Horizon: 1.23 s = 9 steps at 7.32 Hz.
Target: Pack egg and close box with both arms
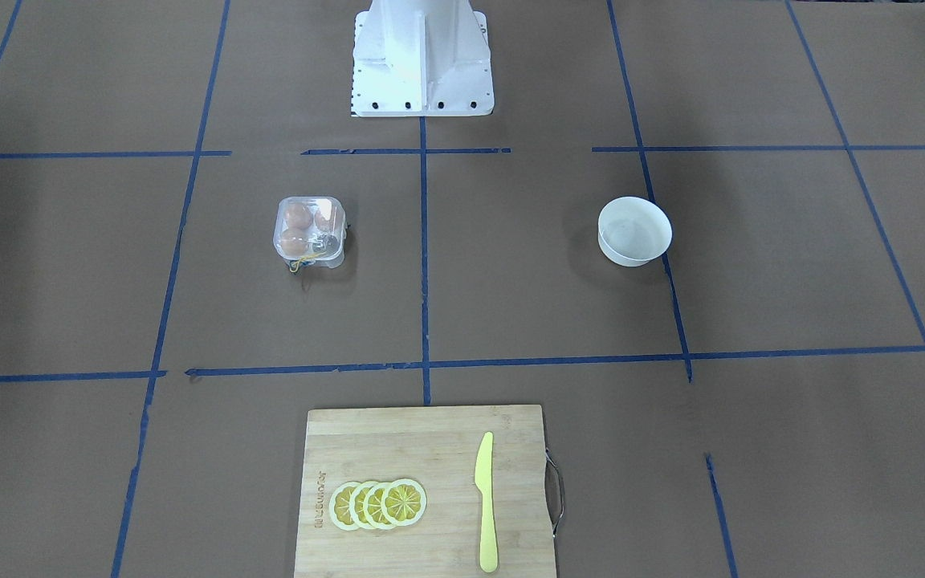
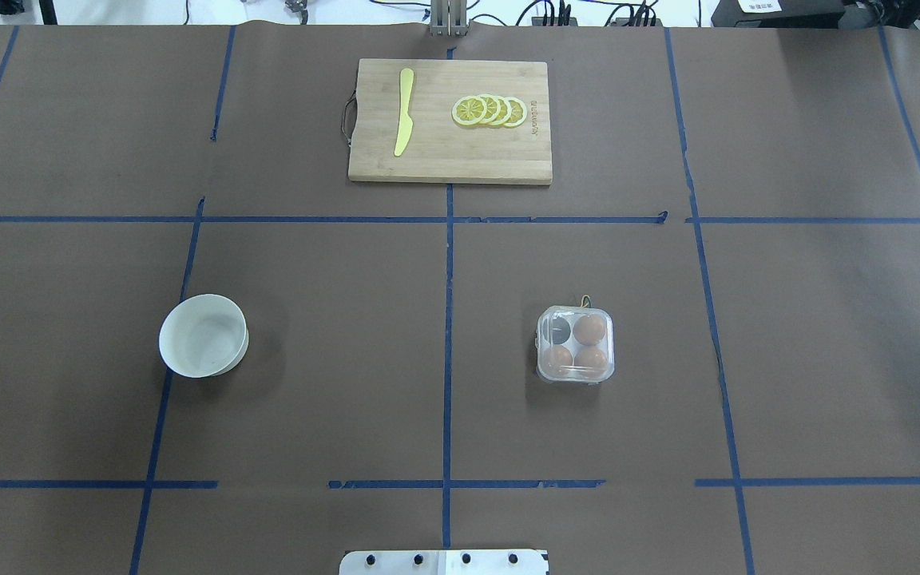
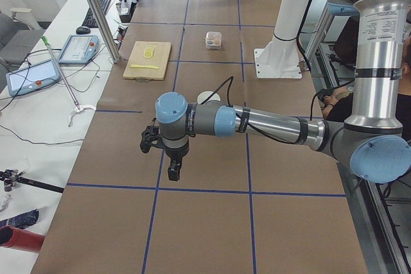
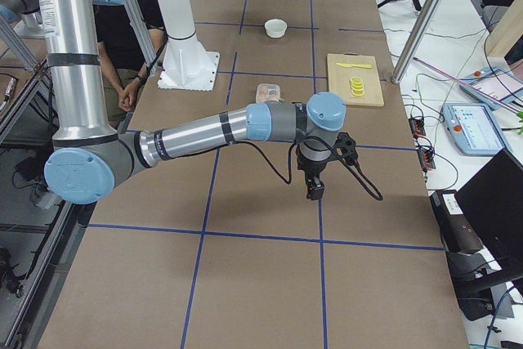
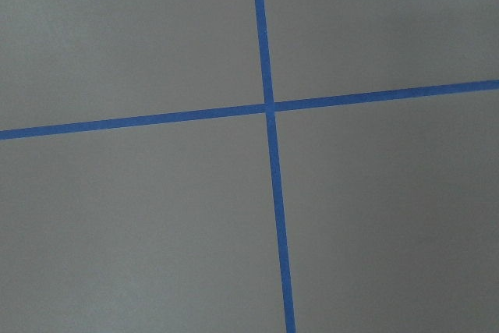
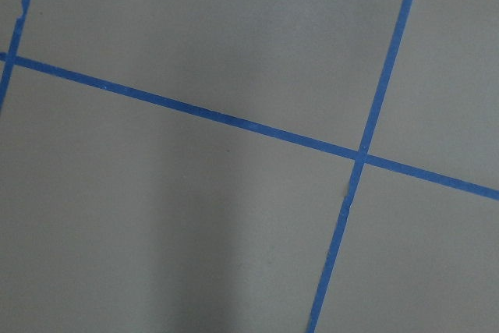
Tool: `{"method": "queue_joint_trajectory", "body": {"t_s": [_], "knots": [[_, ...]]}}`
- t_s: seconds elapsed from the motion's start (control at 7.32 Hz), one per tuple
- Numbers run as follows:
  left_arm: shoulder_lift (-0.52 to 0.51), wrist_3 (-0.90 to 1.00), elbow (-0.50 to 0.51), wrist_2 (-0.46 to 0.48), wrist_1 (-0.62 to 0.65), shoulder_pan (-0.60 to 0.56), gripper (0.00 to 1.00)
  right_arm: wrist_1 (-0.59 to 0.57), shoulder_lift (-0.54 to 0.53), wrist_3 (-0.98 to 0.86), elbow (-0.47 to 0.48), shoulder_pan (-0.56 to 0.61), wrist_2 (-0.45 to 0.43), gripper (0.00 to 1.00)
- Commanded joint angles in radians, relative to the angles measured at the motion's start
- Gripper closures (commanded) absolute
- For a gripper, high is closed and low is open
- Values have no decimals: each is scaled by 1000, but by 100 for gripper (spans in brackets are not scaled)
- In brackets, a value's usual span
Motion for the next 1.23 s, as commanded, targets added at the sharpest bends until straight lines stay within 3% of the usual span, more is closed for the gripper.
{"method": "queue_joint_trajectory", "body": {"t_s": [0.0, 1.09], "knots": [[-43, 5, 1, 1, 54, -4, 0, 1, 8, 0, 7, 0, 36, 0], [-39, 3, -16, 1, 83, -6, 0, 3, -37, 12, 53, -2, 29, 0]]}}
